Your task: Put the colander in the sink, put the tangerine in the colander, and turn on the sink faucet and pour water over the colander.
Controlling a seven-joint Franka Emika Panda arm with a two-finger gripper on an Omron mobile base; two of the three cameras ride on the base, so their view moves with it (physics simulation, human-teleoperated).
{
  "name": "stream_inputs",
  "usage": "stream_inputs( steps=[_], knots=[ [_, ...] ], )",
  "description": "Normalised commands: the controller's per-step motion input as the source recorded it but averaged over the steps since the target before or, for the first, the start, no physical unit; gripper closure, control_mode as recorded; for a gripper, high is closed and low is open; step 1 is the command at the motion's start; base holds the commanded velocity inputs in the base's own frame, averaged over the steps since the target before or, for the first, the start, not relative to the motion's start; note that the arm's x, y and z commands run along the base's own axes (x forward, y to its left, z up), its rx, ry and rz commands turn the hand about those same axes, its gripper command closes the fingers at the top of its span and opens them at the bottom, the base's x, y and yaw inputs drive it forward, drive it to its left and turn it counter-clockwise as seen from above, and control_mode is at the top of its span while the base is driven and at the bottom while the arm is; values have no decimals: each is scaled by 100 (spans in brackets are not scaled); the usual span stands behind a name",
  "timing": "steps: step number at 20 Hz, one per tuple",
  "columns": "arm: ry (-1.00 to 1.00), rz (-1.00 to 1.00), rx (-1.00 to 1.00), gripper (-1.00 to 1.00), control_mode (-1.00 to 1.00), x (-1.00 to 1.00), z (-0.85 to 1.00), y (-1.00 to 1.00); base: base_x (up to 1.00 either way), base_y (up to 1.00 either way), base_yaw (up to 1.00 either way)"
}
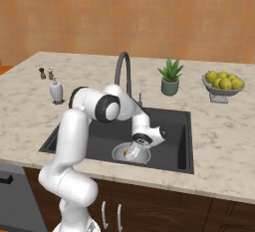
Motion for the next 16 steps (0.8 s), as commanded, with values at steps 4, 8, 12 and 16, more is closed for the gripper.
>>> stream_inputs(
  steps=[4,8,12,16],
  knots=[
    [-5,6,-2,-100,-100,0,82,-17,0,0,0],
    [0,0,0,-100,-100,0,100,-25,0,0,0],
    [8,-8,0,-100,-100,0,96,-40,0,0,0],
    [25,-29,6,-100,-100,-13,100,-38,0,0,0]
  ],
)
